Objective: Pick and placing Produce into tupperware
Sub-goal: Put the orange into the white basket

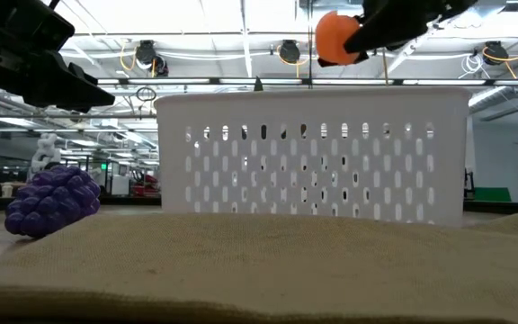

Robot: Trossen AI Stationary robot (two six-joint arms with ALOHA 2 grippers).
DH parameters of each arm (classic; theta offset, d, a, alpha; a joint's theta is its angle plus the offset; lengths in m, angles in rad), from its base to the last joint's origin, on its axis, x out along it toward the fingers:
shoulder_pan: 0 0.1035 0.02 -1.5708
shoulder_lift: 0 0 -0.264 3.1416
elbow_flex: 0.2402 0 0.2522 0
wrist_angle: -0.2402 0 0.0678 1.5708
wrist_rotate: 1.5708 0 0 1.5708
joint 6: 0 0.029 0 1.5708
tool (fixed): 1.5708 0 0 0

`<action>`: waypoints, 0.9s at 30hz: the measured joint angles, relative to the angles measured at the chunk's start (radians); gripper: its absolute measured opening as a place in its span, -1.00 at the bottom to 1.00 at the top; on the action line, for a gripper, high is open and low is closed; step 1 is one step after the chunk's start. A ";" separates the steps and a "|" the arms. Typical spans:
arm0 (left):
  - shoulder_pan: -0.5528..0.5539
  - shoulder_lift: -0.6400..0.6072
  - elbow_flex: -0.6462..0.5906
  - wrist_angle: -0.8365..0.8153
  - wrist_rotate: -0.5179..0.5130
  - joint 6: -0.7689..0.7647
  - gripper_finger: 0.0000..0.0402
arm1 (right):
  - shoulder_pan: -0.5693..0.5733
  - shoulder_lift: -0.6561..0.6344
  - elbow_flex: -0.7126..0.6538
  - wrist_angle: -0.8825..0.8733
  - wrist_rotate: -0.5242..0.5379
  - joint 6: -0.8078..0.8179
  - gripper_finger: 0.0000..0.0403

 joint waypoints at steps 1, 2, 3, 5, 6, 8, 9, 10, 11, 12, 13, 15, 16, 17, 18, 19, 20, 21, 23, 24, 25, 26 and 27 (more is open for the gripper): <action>0.000 0.000 0.000 0.003 0.000 0.000 -0.89 | 0.000 -0.011 -0.015 0.012 -0.001 0.000 0.07; 0.000 0.000 0.000 0.003 0.000 0.000 -0.89 | -0.001 -0.023 -0.033 0.028 -0.002 0.005 0.06; 0.000 0.000 0.000 0.003 0.000 0.000 -0.89 | -0.002 -0.032 -0.051 0.062 -0.005 0.017 0.06; 0.000 0.000 0.000 0.003 0.000 0.000 -0.89 | -0.005 -0.055 -0.096 0.153 -0.006 0.038 0.06; 0.000 0.000 0.000 0.003 0.000 -0.001 -0.89 | -0.005 -0.067 -0.119 0.198 -0.008 0.047 0.06; 0.000 0.000 0.000 0.003 0.000 -0.002 -0.89 | -0.005 -0.082 -0.158 0.293 -0.008 0.062 0.07; 0.000 0.000 0.000 0.003 0.000 -0.002 -0.89 | -0.004 -0.089 -0.179 0.320 -0.008 0.071 0.07; 0.000 0.000 0.000 0.003 0.000 -0.005 -0.89 | -0.005 -0.092 -0.198 0.336 -0.008 0.080 0.07; 0.000 0.000 0.000 0.002 -0.001 -0.005 -0.89 | -0.005 -0.091 -0.213 0.353 -0.007 0.085 0.07; 0.000 0.000 0.000 0.002 -0.002 -0.005 -0.89 | -0.005 -0.089 -0.225 0.364 -0.006 0.089 0.07; 0.000 0.000 0.000 0.002 -0.003 -0.005 -0.89 | -0.005 -0.089 -0.236 0.364 -0.005 0.089 0.07; 0.000 0.000 0.000 0.002 -0.008 -0.005 -0.89 | -0.004 -0.087 -0.247 0.369 -0.004 0.088 0.07; 0.000 0.000 0.000 0.003 -0.008 -0.004 -0.89 | -0.004 -0.080 -0.247 0.377 -0.004 0.086 0.07; 0.000 0.000 0.000 0.005 -0.009 -0.003 -0.89 | -0.004 -0.069 -0.247 0.386 -0.003 0.086 0.07; 0.000 0.000 0.000 0.009 -0.009 -0.001 -0.89 | -0.002 -0.061 -0.248 0.396 -0.003 0.089 0.07; 0.000 0.000 0.000 0.013 -0.010 -0.001 -0.89 | 0.000 -0.053 -0.249 0.410 -0.003 0.093 0.07; 0.000 0.000 0.000 0.016 -0.011 -0.001 -0.89 | 0.004 -0.044 -0.247 0.431 -0.003 0.096 0.07; 0.000 0.000 0.000 0.018 -0.011 -0.001 -0.89 | 0.008 -0.032 -0.239 0.441 -0.002 0.096 0.07; 0.000 0.000 0.000 0.019 -0.016 -0.001 -0.89 | 0.020 -0.010 -0.220 0.442 -0.001 0.095 0.07; 0.000 0.000 0.000 0.019 -0.017 -0.001 -0.89 | 0.027 0.004 -0.210 0.438 -0.002 0.095 0.07; 0.000 0.000 0.000 0.019 -0.018 -0.001 -0.89 | 0.033 0.021 -0.197 0.437 -0.002 0.094 0.07; 0.000 0.000 0.000 0.019 -0.018 0.000 -0.89 | 0.038 0.039 -0.180 0.430 -0.002 0.092 0.07; 0.000 0.000 0.000 0.019 -0.018 0.000 -0.89 | 0.044 0.057 -0.161 0.408 -0.002 0.087 0.07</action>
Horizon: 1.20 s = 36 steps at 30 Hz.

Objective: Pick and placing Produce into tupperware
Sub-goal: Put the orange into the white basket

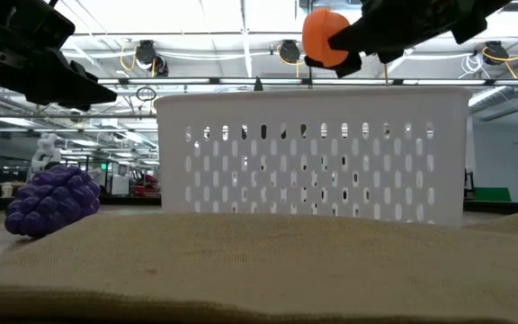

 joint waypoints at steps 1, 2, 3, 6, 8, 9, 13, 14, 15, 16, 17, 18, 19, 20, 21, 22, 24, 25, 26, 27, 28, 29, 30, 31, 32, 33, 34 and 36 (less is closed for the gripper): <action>0.000 0.000 0.000 0.000 0.000 0.000 -0.89 | 0.005 0.019 0.024 -0.037 0.000 -0.006 0.07; 0.000 0.000 0.000 0.000 0.000 -0.001 -0.89 | 0.009 0.044 0.054 -0.071 0.000 -0.014 0.07; 0.000 0.000 0.000 0.000 0.000 -0.001 -0.89 | 0.013 0.070 0.087 -0.108 -0.001 -0.024 0.07; 0.000 0.000 0.000 -0.001 0.000 -0.001 -0.89 | 0.025 0.132 0.187 -0.242 -0.001 -0.064 0.07; 0.000 0.000 0.000 -0.002 0.000 0.000 -0.89 | 0.026 0.174 0.267 -0.346 -0.002 -0.085 0.07; 0.000 0.000 0.000 -0.002 0.000 0.000 -0.89 | 0.026 0.195 0.307 -0.408 -0.003 -0.096 0.07; 0.000 0.000 0.000 -0.005 0.000 0.000 -0.89 | 0.029 0.280 0.447 -0.591 -0.002 -0.148 0.06; 0.000 0.000 0.000 -0.009 0.000 0.000 -0.89 | 0.030 0.300 0.478 -0.616 -0.002 -0.157 0.06; 0.000 0.000 0.000 -0.014 0.000 0.000 -0.89 | 0.031 0.318 0.506 -0.635 -0.004 -0.167 0.06; 0.000 0.000 0.000 -0.015 0.000 0.000 -0.89 | 0.033 0.338 0.534 -0.657 -0.005 -0.178 0.06; 0.000 0.000 0.000 -0.016 0.000 0.000 -0.89 | 0.035 0.358 0.559 -0.678 -0.005 -0.187 0.06; 0.000 0.000 0.000 -0.020 0.000 0.000 -0.89 | 0.036 0.379 0.583 -0.698 -0.005 -0.198 0.06; 0.000 0.000 0.000 -0.021 0.000 0.000 -0.89 | 0.039 0.401 0.604 -0.715 -0.005 -0.210 0.06; 0.000 0.000 0.000 -0.021 0.000 0.000 -0.89 | 0.041 0.424 0.626 -0.734 -0.005 -0.222 0.06; 0.000 0.000 0.000 -0.021 0.000 -0.001 -0.89 | 0.044 0.446 0.649 -0.750 -0.005 -0.230 0.06; 0.000 0.000 0.000 -0.021 0.000 0.000 -0.89 | 0.048 0.465 0.669 -0.760 -0.005 -0.239 0.06; 0.000 0.000 0.000 -0.023 0.000 -0.001 -0.89 | 0.058 0.500 0.701 -0.778 -0.005 -0.254 0.06; 0.000 0.000 0.000 -0.025 0.001 -0.001 -0.89 | 0.062 0.516 0.713 -0.779 -0.006 -0.261 0.06; 0.000 0.000 0.000 -0.028 0.001 -0.001 -0.89 | 0.067 0.530 0.720 -0.777 -0.006 -0.268 0.06; 0.000 0.000 0.000 -0.028 0.001 -0.001 -0.89 | 0.071 0.544 0.722 -0.775 -0.007 -0.274 0.06; 0.000 0.000 0.000 -0.027 0.001 -0.001 -0.89 | 0.074 0.556 0.722 -0.768 -0.007 -0.276 0.06; 0.000 0.000 0.000 -0.027 0.001 -0.001 -0.89 | 0.075 0.568 0.722 -0.758 -0.007 -0.276 0.06; 0.000 0.000 0.000 -0.027 0.001 -0.002 -0.89 | 0.077 0.580 0.723 -0.752 -0.007 -0.276 0.06; 0.000 0.000 0.000 -0.027 0.001 -0.004 -0.89 | 0.079 0.592 0.723 -0.753 -0.007 -0.277 0.06; 0.000 0.000 0.000 -0.027 0.001 -0.006 -0.89 | 0.081 0.600 0.723 -0.755 -0.006 -0.281 0.06; 0.000 0.000 0.000 -0.027 0.001 -0.009 -0.89 | 0.083 0.610 0.723 -0.756 -0.006 -0.285 0.06; 0.000 0.000 0.000 -0.027 0.001 -0.013 -0.89 | 0.086 0.619 0.723 -0.753 -0.006 -0.290 0.05; 0.000 0.000 0.000 -0.027 0.001 -0.017 -0.89 | 0.091 0.631 0.723 -0.745 -0.006 -0.294 0.05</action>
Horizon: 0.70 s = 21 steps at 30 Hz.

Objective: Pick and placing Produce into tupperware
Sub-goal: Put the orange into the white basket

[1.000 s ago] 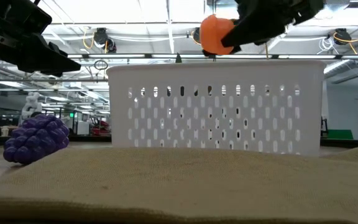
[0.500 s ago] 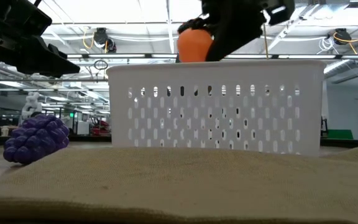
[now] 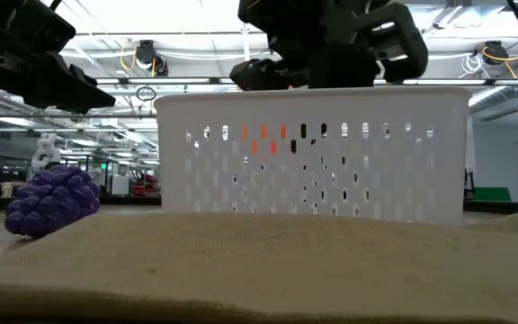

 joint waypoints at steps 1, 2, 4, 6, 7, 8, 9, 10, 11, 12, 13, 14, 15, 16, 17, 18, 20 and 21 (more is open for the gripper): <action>0.000 0.000 0.000 0.000 0.000 -0.001 -0.89 | 0.002 0.004 0.000 0.003 0.000 0.000 0.05; 0.000 0.000 0.000 0.000 0.000 -0.004 -0.89 | 0.002 0.006 0.000 0.005 0.000 0.000 0.05; 0.000 0.000 0.000 0.000 0.000 -0.007 -0.89 | 0.001 0.015 0.000 0.007 0.000 -0.005 0.05; 0.000 0.000 0.000 0.000 0.000 -0.013 -0.89 | 0.001 0.022 0.000 0.008 0.001 -0.012 0.05; 0.000 0.000 0.000 0.000 0.000 -0.016 -0.89 | 0.000 0.024 -0.001 0.005 0.002 -0.014 0.05; 0.000 0.000 0.000 0.000 0.000 -0.018 -0.89 | 0.000 0.024 -0.001 0.009 0.002 -0.016 0.05; 0.000 0.000 0.000 0.000 0.000 -0.018 -0.89 | 0.001 0.022 -0.001 0.016 0.002 -0.018 0.05; 0.000 0.000 0.000 0.000 0.000 -0.018 -0.89 | 0.001 0.020 0.000 0.022 0.002 -0.019 0.05; 0.000 0.000 0.000 0.001 0.000 -0.018 -0.89 | 0.001 0.020 0.000 0.024 0.002 -0.020 0.05; 0.000 0.000 0.000 0.001 0.000 -0.018 -0.89 | 0.001 0.020 0.000 0.025 0.002 -0.019 0.05; 0.000 0.000 0.000 0.001 0.000 -0.018 -0.89 | 0.001 0.020 0.000 0.027 0.002 -0.020 0.05; 0.000 0.000 0.000 0.001 0.000 -0.018 -0.89 | 0.000 0.021 0.000 0.027 0.002 -0.023 0.05; 0.000 0.000 0.000 0.001 0.000 -0.018 -0.89 | -0.001 0.025 0.000 0.030 0.003 -0.026 0.05; 0.000 0.000 0.000 0.001 0.000 -0.019 -0.89 | -0.002 0.032 0.000 0.043 0.005 -0.029 0.05; 0.000 0.000 0.000 0.001 0.000 -0.019 -0.89 | -0.003 0.036 0.000 0.049 0.008 -0.030 0.05; 0.000 0.000 0.000 0.001 0.000 -0.019 -0.89 | -0.003 0.039 -0.001 0.045 0.012 -0.030 0.05; 0.000 0.000 0.000 0.000 0.000 -0.021 -0.89 | -0.005 0.047 -0.002 0.046 0.015 -0.030 0.05; 0.000 0.000 0.000 -0.001 0.000 -0.021 -0.89 | -0.007 0.052 -0.001 0.063 0.024 -0.030 0.05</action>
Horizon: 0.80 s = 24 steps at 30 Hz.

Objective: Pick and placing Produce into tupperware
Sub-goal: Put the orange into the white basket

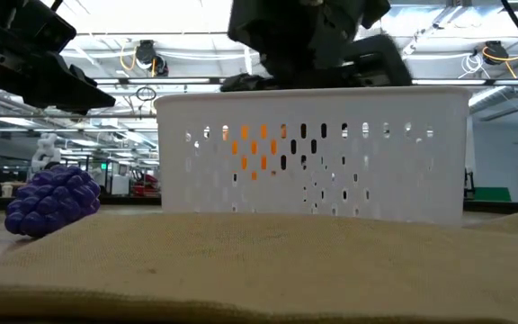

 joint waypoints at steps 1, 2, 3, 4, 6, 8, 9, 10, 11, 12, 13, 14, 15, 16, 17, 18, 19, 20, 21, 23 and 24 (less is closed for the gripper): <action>0.000 0.000 0.000 0.000 0.000 0.000 -0.89 | 0.000 0.003 0.001 0.006 0.012 0.000 0.05; 0.000 0.000 0.000 0.000 0.000 0.000 -0.89 | -0.001 0.005 0.000 0.001 0.021 0.001 0.05; 0.000 0.000 0.000 0.000 0.000 0.000 -0.89 | -0.002 0.005 -0.001 -0.003 0.030 0.006 0.05; 0.000 0.000 0.000 -0.002 0.000 0.000 -0.89 | -0.005 0.007 -0.002 0.004 0.032 0.009 0.05; 0.000 0.000 0.000 -0.008 0.000 0.000 -0.89 | -0.008 0.016 -0.001 0.035 0.033 0.022 0.05; 0.000 0.000 0.000 -0.008 0.000 0.004 -0.89 | -0.008 0.019 -0.002 0.028 0.036 0.030 0.05; 0.000 0.000 0.000 -0.007 0.000 0.007 -0.89 | -0.008 0.022 -0.002 0.029 0.036 0.031 0.05; 0.000 0.000 0.000 -0.008 0.000 0.008 -0.89 | -0.008 0.029 -0.001 0.039 0.036 0.031 0.05; 0.000 0.000 0.000 -0.008 0.000 0.009 -0.89 | -0.008 0.033 -0.001 0.041 0.037 0.030 0.05; 0.000 0.000 0.000 -0.007 0.000 0.011 -0.89 | -0.008 0.036 -0.001 0.032 0.038 0.029 0.05; 0.000 0.000 0.000 -0.008 0.000 0.011 -0.89 | -0.008 0.037 -0.002 0.020 0.038 0.029 0.05; 0.000 0.000 0.000 -0.007 0.000 0.011 -0.89 | -0.008 0.039 -0.003 0.016 0.038 0.028 0.05; 0.000 0.000 0.000 -0.007 0.000 0.011 -0.89 | -0.008 0.044 -0.003 0.024 0.038 0.025 0.05; 0.000 0.000 0.000 -0.007 0.000 0.011 -0.89 | -0.008 0.047 -0.002 0.029 0.038 0.021 0.05; 0.000 0.000 0.000 -0.007 0.000 0.011 -0.89 | -0.008 0.048 -0.003 0.023 0.038 0.016 0.05; 0.000 0.000 0.000 -0.007 0.000 0.011 -0.89 | -0.008 0.049 -0.004 0.013 0.038 0.012 0.05; 0.000 0.000 0.000 -0.008 0.000 0.011 -0.89 | -0.008 0.049 -0.004 0.011 0.038 0.003 0.06; 0.000 0.000 0.000 -0.009 0.000 0.012 -0.89 | -0.006 0.049 -0.004 0.017 0.038 -0.007 0.06; 0.000 0.000 0.000 -0.009 0.000 0.011 -0.89 | -0.004 0.048 -0.004 0.021 0.039 -0.020 0.07; 0.000 0.000 0.000 -0.009 0.000 0.012 -0.89 | 0.000 0.048 -0.004 0.022 0.041 -0.034 0.12; 0.000 0.000 0.000 -0.011 0.000 0.012 -0.89 | 0.001 0.048 -0.004 0.026 0.043 -0.037 0.14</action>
